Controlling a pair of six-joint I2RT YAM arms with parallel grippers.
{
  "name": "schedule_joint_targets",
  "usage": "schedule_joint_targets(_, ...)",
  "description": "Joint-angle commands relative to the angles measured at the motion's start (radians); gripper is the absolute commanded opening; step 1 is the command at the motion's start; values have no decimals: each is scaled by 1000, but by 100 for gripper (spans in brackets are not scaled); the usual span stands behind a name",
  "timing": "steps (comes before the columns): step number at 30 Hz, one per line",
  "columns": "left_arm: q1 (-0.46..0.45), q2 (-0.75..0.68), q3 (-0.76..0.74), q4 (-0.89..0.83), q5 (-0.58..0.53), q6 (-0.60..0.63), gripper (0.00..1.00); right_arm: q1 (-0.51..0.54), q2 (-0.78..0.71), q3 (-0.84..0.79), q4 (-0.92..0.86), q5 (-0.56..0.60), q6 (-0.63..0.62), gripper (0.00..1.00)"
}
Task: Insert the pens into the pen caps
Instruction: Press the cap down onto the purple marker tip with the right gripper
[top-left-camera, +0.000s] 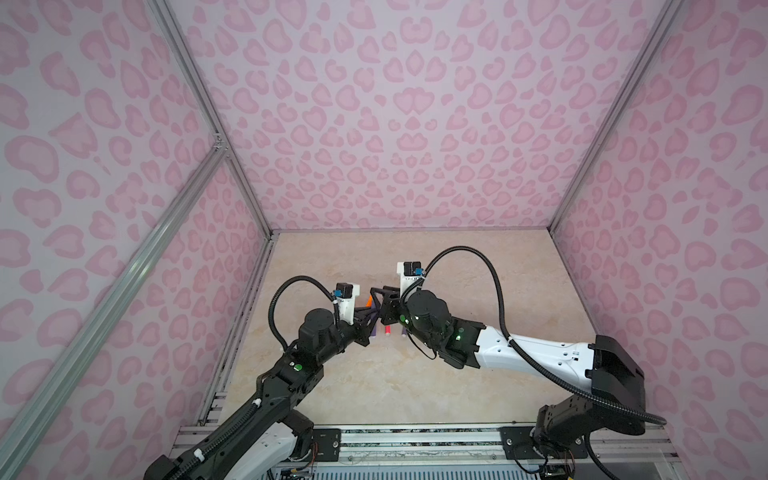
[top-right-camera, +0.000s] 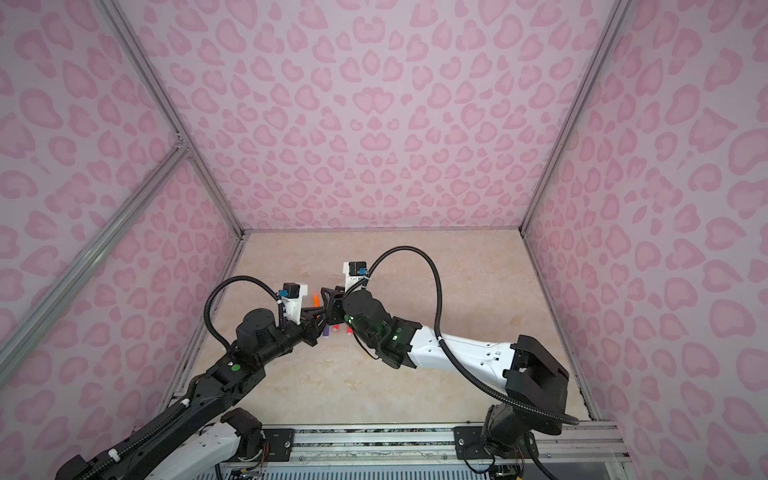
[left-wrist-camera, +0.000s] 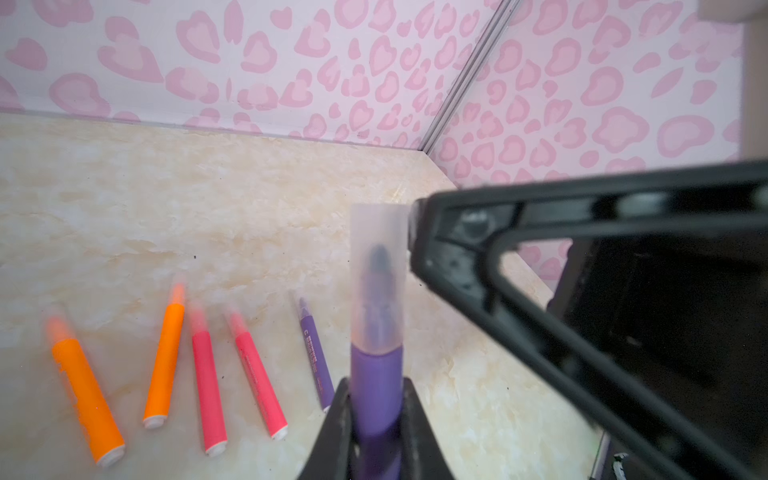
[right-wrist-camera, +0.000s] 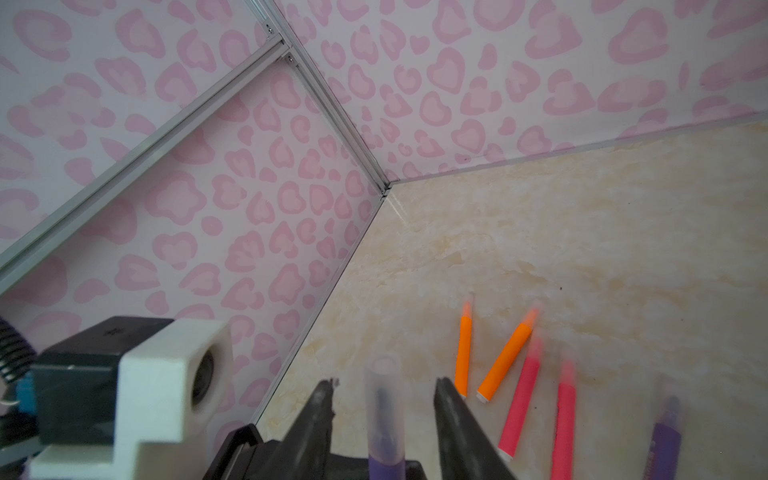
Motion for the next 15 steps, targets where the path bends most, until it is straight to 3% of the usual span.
schedule_joint_targets(1,0,-10,5,45,-23,10,3,-8,11,52,-60,26,-9,54)
schedule_joint_targets(5,-1,-11,7,45,-24,12,3,-20,34,108,-105,42,-14,58)
schedule_joint_targets(15,-1,-8,10,38,-33,12,3,-21,143,251,-230,10,3,51)
